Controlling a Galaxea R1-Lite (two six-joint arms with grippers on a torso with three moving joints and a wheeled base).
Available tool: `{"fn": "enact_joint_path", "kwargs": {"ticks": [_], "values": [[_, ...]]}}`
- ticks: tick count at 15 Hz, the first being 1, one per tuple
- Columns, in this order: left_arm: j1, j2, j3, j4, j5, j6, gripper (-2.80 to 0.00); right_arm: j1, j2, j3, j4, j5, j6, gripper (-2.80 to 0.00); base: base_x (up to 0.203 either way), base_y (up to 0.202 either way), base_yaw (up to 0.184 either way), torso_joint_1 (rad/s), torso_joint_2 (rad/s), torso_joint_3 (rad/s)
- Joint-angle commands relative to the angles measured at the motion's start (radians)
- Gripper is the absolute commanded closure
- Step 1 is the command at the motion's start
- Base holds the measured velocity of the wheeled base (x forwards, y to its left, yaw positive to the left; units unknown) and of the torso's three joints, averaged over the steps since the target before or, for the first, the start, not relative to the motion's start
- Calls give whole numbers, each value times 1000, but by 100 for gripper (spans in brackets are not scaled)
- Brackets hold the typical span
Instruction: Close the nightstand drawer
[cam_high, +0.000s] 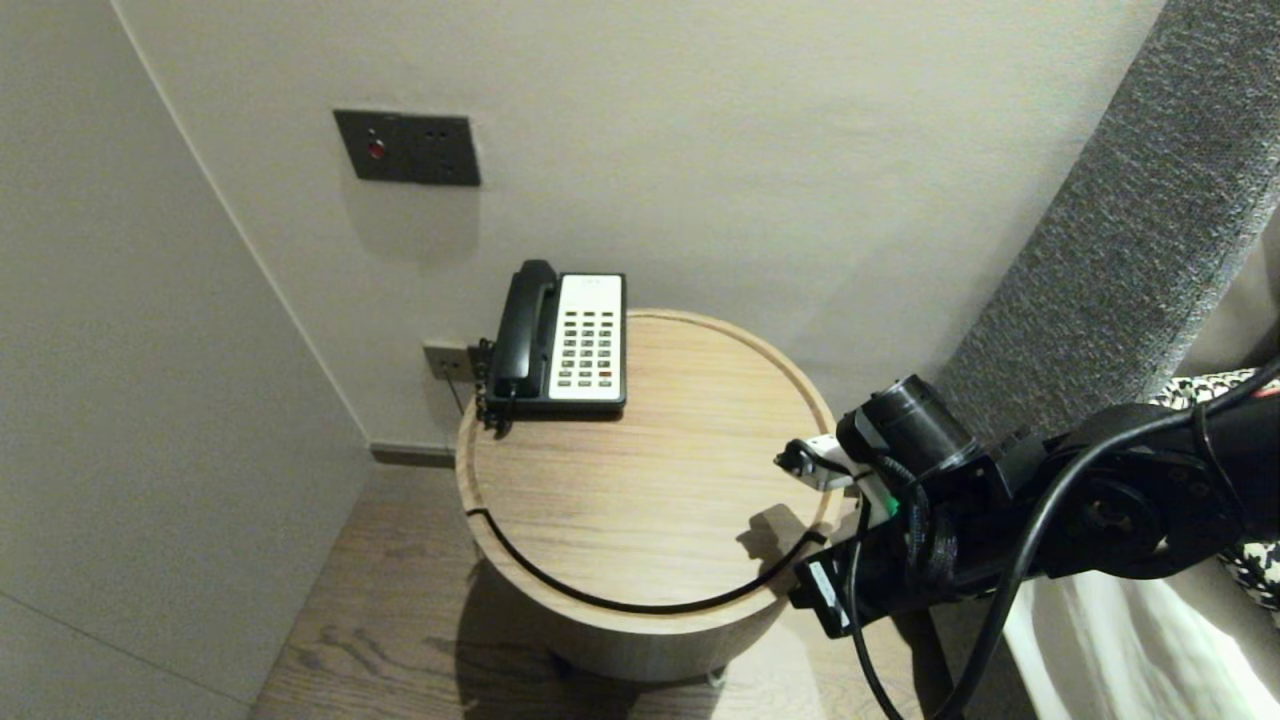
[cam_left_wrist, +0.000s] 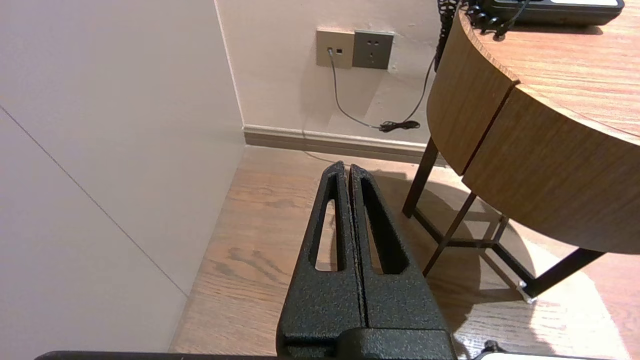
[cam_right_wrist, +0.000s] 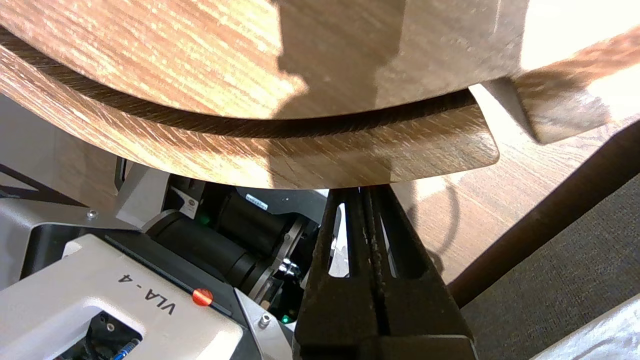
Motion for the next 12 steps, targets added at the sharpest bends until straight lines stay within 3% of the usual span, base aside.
{"fn": "enact_joint_path", "kwargs": {"ticks": [1, 12], "values": [[0, -5, 0, 0, 0, -1, 0, -3, 5, -6, 1, 1, 2, 0, 0, 0, 0, 0, 0, 0], [0, -5, 0, 0, 0, -1, 0, -20, 5, -19, 3, 1, 5, 0, 0, 0, 0, 0, 0, 0]]}}
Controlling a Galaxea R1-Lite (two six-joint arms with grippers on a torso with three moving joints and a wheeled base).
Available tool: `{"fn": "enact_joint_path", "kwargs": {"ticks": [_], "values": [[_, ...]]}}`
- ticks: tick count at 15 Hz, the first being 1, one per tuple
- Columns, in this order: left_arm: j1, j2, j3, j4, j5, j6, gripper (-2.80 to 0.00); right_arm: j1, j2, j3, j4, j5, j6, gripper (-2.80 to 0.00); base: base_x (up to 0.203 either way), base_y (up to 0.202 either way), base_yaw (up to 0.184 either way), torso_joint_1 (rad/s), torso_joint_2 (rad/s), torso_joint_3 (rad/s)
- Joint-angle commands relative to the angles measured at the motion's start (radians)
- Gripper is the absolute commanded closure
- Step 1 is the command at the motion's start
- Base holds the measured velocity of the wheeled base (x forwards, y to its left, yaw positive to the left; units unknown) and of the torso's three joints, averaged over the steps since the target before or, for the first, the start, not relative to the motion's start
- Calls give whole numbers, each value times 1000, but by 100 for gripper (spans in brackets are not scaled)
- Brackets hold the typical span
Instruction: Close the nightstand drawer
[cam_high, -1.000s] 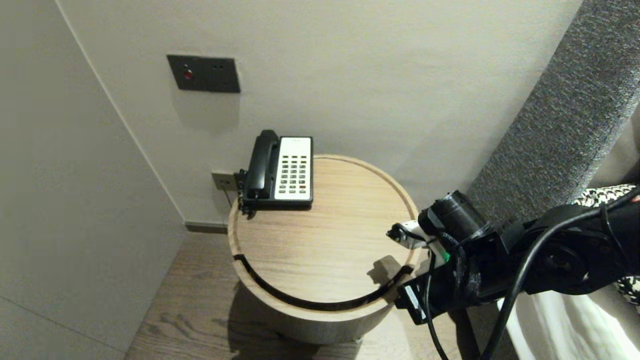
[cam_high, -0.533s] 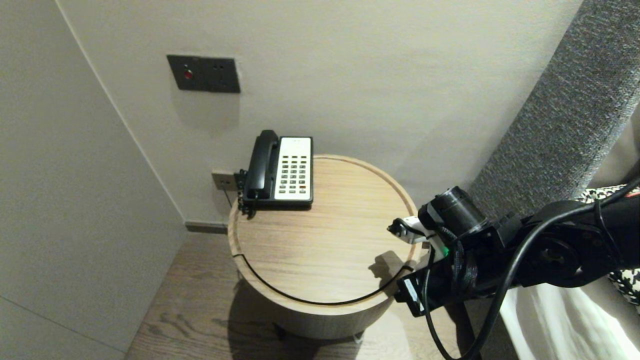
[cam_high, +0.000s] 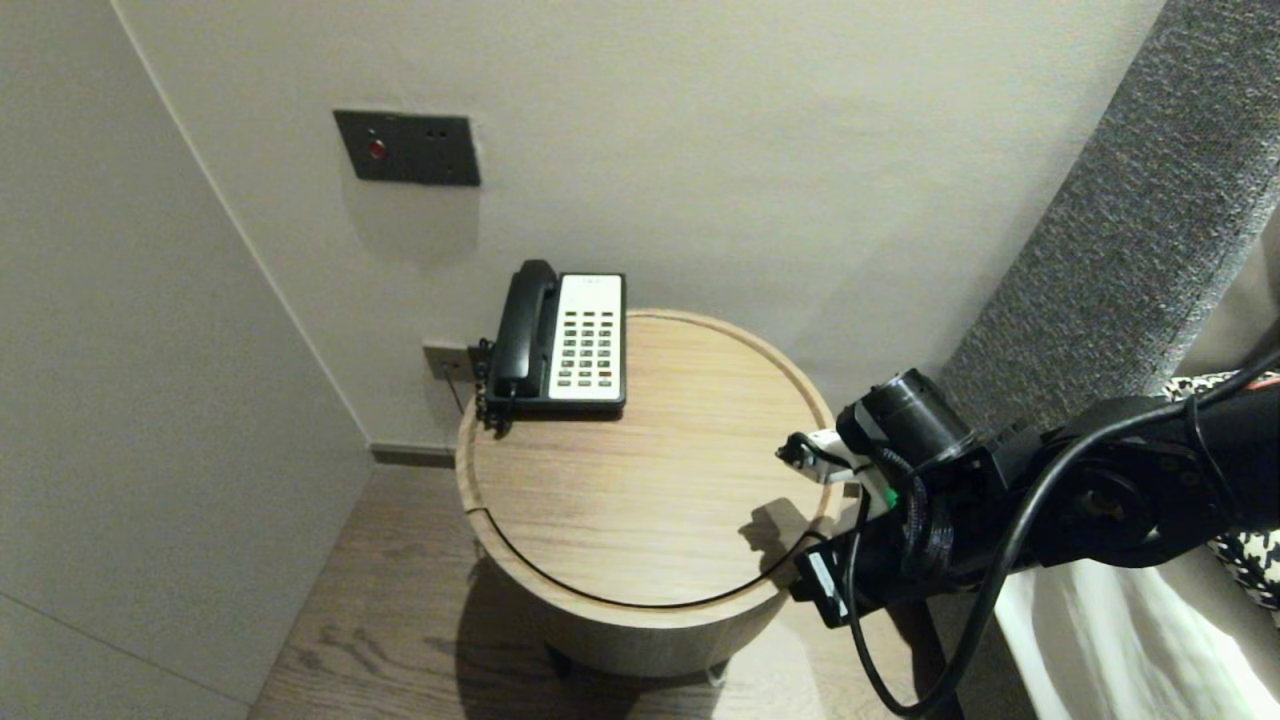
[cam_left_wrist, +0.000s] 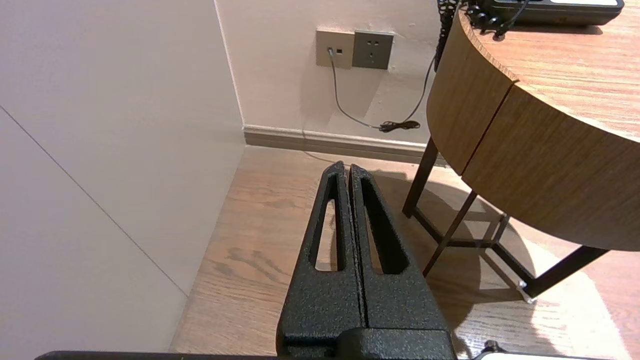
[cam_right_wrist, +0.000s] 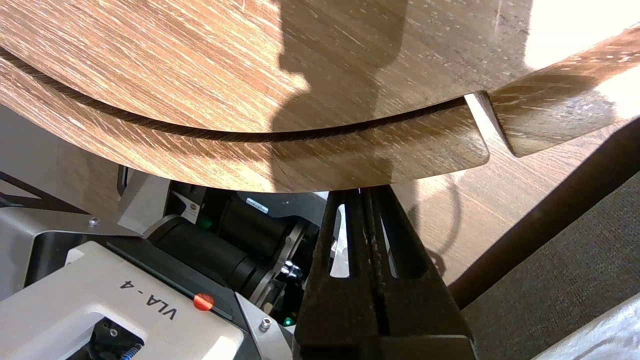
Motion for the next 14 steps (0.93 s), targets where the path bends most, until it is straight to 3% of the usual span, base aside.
{"fn": "enact_joint_path", "kwargs": {"ticks": [1, 7, 10, 14], "values": [[0, -5, 0, -2, 0, -1, 0, 0, -5, 9, 0, 1, -1, 0, 0, 0, 0, 0, 0, 0], [0, -5, 0, -2, 0, -1, 0, -12, -53, 179, 0, -38, -9, 0, 0, 0, 0, 0, 0, 0], [0, -5, 0, 0, 0, -1, 0, -109, -70, 223, 0, -116, -23, 0, 0, 0, 0, 0, 0, 0], [0, -5, 0, 0, 0, -1, 0, -353, -64, 192, -3, -143, -136, 0, 0, 0, 0, 0, 0, 0]]}}
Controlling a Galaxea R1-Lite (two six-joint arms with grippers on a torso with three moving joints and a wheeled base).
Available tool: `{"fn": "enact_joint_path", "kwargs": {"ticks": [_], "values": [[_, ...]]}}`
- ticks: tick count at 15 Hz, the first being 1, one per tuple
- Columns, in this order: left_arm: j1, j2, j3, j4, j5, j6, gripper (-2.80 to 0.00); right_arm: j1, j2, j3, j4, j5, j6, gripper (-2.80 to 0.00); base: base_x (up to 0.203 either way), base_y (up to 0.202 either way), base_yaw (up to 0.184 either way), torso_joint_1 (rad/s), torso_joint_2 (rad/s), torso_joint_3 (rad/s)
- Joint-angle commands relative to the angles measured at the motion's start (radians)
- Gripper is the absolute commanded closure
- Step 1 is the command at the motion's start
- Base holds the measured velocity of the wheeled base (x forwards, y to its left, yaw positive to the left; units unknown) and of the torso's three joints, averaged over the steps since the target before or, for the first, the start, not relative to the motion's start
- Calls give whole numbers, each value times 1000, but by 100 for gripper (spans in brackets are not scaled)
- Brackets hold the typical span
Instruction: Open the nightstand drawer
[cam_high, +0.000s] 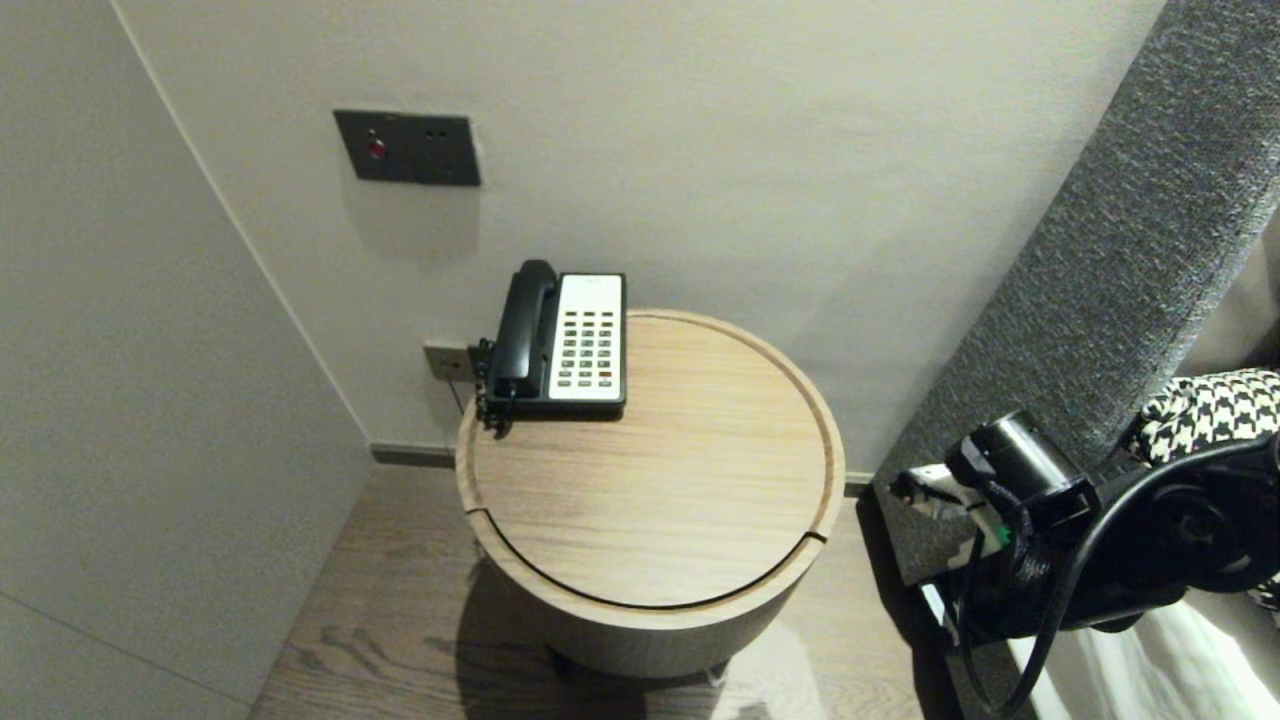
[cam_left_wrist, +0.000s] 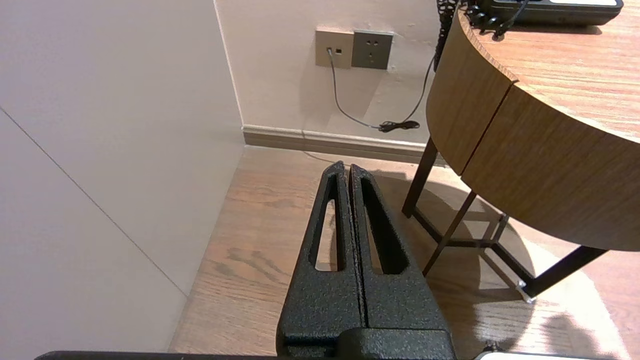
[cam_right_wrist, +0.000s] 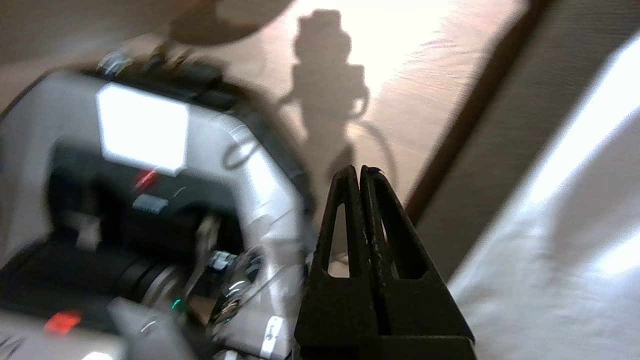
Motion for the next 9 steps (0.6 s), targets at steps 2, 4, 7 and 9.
{"fn": "enact_joint_path", "kwargs": {"ticks": [2, 4, 7, 9], "values": [[0, -5, 0, -2, 1, 0, 0, -233, 1, -78, 1, -2, -75, 0, 0, 0, 0, 0, 0, 0], [0, -5, 0, -2, 1, 0, 0, -355, -5, -156, -2, -2, -106, 0, 0, 0, 0, 0, 0, 0], [0, -5, 0, -1, 1, 0, 0, -478, -115, -225, -85, 0, -117, 0, 0, 0, 0, 0, 0, 0], [0, -4, 0, -1, 1, 0, 0, -517, -235, -193, -136, 0, -117, 0, 0, 0, 0, 0, 0, 0]]}}
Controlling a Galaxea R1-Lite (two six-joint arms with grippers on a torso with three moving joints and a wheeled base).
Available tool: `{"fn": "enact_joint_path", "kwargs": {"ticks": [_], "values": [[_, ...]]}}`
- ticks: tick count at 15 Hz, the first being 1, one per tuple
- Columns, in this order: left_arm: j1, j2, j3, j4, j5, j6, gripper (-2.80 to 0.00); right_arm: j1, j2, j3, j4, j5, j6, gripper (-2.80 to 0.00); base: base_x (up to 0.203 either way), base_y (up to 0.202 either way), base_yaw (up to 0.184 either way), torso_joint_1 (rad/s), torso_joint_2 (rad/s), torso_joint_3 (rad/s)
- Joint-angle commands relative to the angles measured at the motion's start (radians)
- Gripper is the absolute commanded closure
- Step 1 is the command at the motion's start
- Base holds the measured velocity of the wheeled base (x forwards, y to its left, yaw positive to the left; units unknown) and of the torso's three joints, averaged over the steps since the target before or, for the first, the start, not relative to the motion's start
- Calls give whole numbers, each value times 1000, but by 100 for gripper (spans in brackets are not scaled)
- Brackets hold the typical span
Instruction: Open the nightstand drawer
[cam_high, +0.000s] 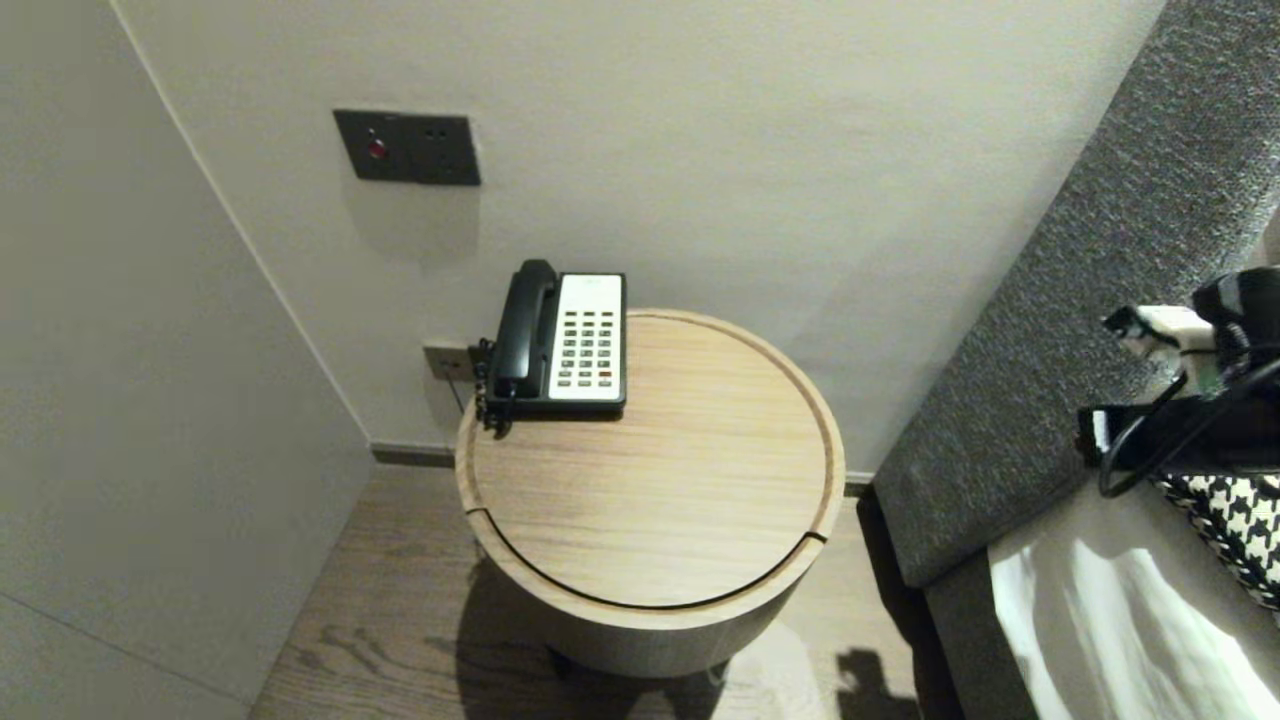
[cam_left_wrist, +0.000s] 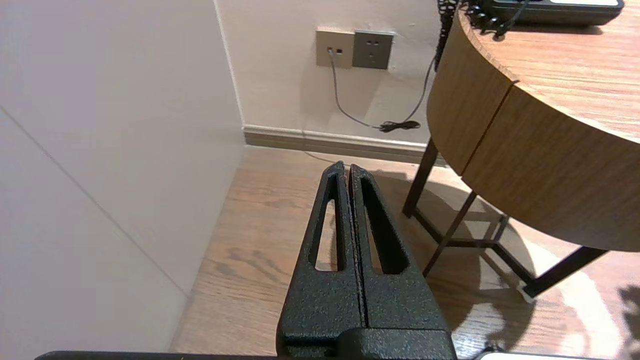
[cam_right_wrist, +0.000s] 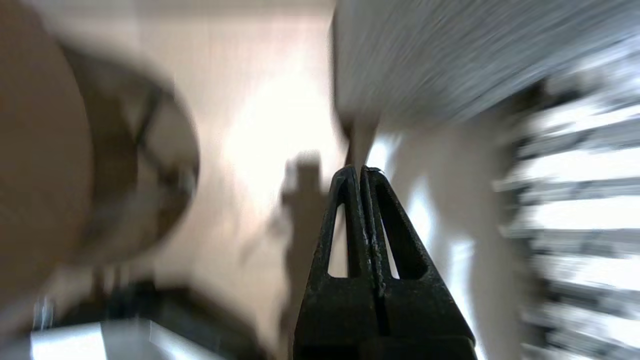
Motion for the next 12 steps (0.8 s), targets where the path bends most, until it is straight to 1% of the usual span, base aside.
{"fn": "enact_joint_path", "kwargs": {"ticks": [1, 3, 5, 6, 7, 9, 10, 12], "values": [[0, -5, 0, 1, 0, 0, 0, -47, -202, 53, -34, 0, -1, 0, 0, 0, 0, 0, 0, 0], [0, -5, 0, 1, 0, 0, 0, -56, -387, 157, -53, 0, -3, 0, 0, 0, 0, 0, 0, 0], [0, -5, 0, -1, 0, 0, 0, -44, -588, 302, -66, 7, -6, 0, 0, 0, 0, 0, 0, 0], [0, -5, 0, 1, 0, 0, 0, -20, -676, 375, -70, 18, -9, 0, 0, 0, 0, 0, 0, 0], [0, -5, 0, 0, 0, 0, 0, 24, -763, 459, -73, 33, -12, 0, 0, 0, 0, 0, 0, 0], [0, -5, 0, 1, 0, 0, 0, 143, -899, 603, -77, 50, -17, 0, 0, 0, 0, 0, 0, 0], [0, -4, 0, 1, 0, 0, 0, 178, -961, 661, -77, 54, -20, 0, 0, 0, 0, 0, 0, 0], [0, -5, 0, -1, 0, 0, 0, 217, -1058, 793, -79, 58, -35, 0, 0, 0, 0, 0, 0, 0]]}}
